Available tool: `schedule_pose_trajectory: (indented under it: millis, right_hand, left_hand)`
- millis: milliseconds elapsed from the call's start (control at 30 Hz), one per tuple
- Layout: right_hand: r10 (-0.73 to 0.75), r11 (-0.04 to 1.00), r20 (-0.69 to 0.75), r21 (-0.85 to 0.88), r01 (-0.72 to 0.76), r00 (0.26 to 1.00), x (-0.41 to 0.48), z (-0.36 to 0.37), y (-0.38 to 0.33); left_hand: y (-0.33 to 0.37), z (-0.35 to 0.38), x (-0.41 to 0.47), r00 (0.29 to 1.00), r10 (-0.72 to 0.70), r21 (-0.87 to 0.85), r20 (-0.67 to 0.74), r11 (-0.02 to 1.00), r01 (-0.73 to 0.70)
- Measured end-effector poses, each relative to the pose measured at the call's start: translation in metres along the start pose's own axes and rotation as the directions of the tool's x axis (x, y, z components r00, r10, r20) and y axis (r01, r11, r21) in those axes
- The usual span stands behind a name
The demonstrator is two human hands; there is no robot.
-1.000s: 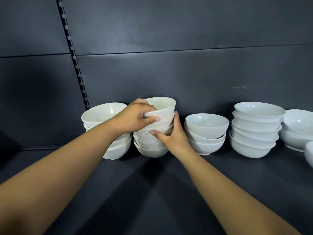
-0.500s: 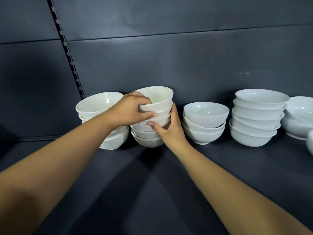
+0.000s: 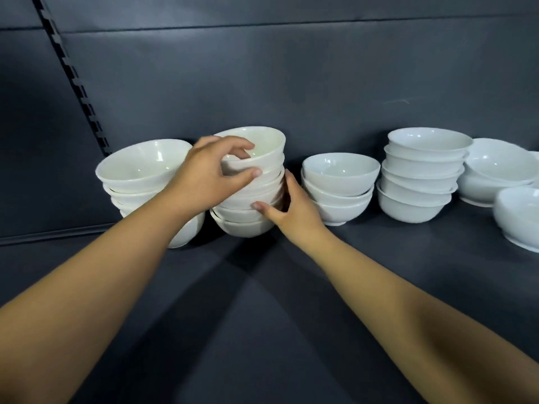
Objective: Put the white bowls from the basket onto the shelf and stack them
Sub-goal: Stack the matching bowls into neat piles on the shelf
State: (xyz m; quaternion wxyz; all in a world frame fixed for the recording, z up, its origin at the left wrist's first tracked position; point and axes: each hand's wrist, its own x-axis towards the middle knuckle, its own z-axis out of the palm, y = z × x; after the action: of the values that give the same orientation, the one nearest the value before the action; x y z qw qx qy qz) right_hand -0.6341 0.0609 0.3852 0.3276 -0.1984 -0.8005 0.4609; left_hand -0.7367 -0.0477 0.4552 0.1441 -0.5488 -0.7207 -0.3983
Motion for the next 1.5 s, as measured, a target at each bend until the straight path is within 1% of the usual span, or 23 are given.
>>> schedule_pose_trajectory:
  millis: [67,133,200,267,367,433,500,600,633,733,833,900,933,1000,1167,1200,1267,1300,1367,1400,1433,1467,1500]
  right_hand:
    - [0.013,1.000,-0.048,-0.015,-0.014,0.999,-0.008,-0.012,-0.004]
    - [0.025,0.998,-0.117,-0.062,-0.032,0.993,-0.021,-0.032,-0.004]
    - [-0.060,0.980,-0.188,-0.198,0.022,0.980,-0.038,-0.062,-0.001]
    - [-0.160,0.934,-0.222,-0.350,0.074,0.962,-0.060,-0.095,0.002]
    - [-0.245,0.844,-0.207,-0.526,0.103,0.947,-0.098,-0.152,0.013]
    - [-0.216,0.796,-0.196,-0.603,0.056,0.957,-0.124,-0.194,0.024]
    - [-0.137,0.760,-0.234,-0.648,-0.050,0.963,-0.148,-0.237,0.037]
    - [-0.055,0.735,-0.340,-0.650,-0.192,0.939,-0.168,-0.295,0.058]
    - [-0.042,0.719,-0.345,-0.662,-0.211,0.938,-0.170,-0.310,0.062]
    - [-0.022,0.704,-0.290,-0.684,-0.191,0.957,-0.165,-0.340,0.076]
    - [0.045,0.708,-0.189,-0.687,-0.165,0.981,-0.149,-0.353,0.087]
    - [0.101,0.697,-0.137,-0.697,-0.169,0.985,-0.138,-0.354,0.093]
    - [0.106,0.686,-0.120,-0.710,-0.160,0.987,-0.134,-0.354,0.095]
    - [0.064,0.683,-0.110,-0.720,-0.124,0.992,-0.129,-0.354,0.098]
    - [-0.061,0.791,-0.170,-0.609,-0.056,0.984,-0.141,-0.340,0.099]
    - [-0.080,0.808,-0.171,-0.589,-0.036,0.982,-0.145,-0.336,0.097]
    - [-0.116,0.834,-0.121,-0.551,0.031,0.986,-0.150,-0.323,0.091]
    - [-0.138,0.844,-0.081,-0.531,0.074,0.987,-0.152,-0.316,0.087]
    - [-0.183,0.858,0.001,-0.488,0.160,0.983,-0.153,-0.298,0.080]
    - [-0.203,0.860,0.035,-0.471,0.195,0.979,-0.153,-0.290,0.078]
    - [-0.216,0.860,0.068,-0.459,0.223,0.974,-0.151,-0.281,0.076]
    - [-0.221,0.861,0.100,-0.448,0.242,0.970,-0.150,-0.274,0.074]
    - [-0.227,0.866,0.130,-0.427,0.261,0.965,-0.148,-0.266,0.072]
  left_hand:
    - [0.004,0.000,-0.006,0.994,0.022,-0.068,-0.103,0.997,-0.029]
    - [0.015,-0.002,-0.011,0.977,0.081,-0.061,-0.197,0.994,-0.095]
    - [0.035,0.002,-0.018,0.970,0.142,-0.055,-0.199,0.986,-0.156]
    - [0.060,0.012,-0.026,0.974,0.197,-0.091,-0.111,0.974,-0.208]
    - [0.101,0.043,-0.039,0.959,0.275,-0.116,0.065,0.957,-0.266]
    - [0.127,0.068,-0.047,0.943,0.295,-0.121,0.152,0.953,-0.279]
    - [0.153,0.095,-0.055,0.928,0.298,-0.133,0.223,0.953,-0.274]
    - [0.187,0.136,-0.069,0.912,0.249,-0.124,0.327,0.968,-0.220]
    - [0.195,0.150,-0.074,0.909,0.220,-0.108,0.354,0.975,-0.193]
    - [0.214,0.185,-0.089,0.913,0.118,-0.043,0.391,0.993,-0.110]
    - [0.221,0.204,-0.100,0.919,-0.005,0.005,0.395,1.000,0.003]
    - [0.221,0.209,-0.107,0.920,-0.028,0.030,0.392,0.999,0.018]
    - [0.221,0.209,-0.110,0.921,-0.037,0.037,0.387,0.999,0.025]
    - [0.223,0.209,-0.110,0.928,-0.078,0.011,0.364,0.997,0.080]
    - [0.227,0.205,-0.110,0.925,-0.133,-0.015,0.356,0.989,0.148]
    - [0.228,0.204,-0.110,0.924,-0.158,-0.040,0.348,0.982,0.183]
    - [0.227,0.202,-0.110,0.915,-0.242,-0.152,0.322,0.941,0.303]
    - [0.226,0.201,-0.109,0.903,-0.288,-0.235,0.318,0.899,0.370]
    - [0.222,0.197,-0.108,0.869,-0.359,-0.421,0.342,0.768,0.483]
    - [0.218,0.195,-0.107,0.854,-0.367,-0.499,0.368,0.698,0.514]
    - [0.212,0.190,-0.108,0.845,-0.360,-0.544,0.394,0.650,0.531]
    - [0.204,0.186,-0.110,0.843,-0.346,-0.565,0.412,0.630,0.534]
    - [0.198,0.179,-0.113,0.844,-0.333,-0.563,0.420,0.634,0.530]
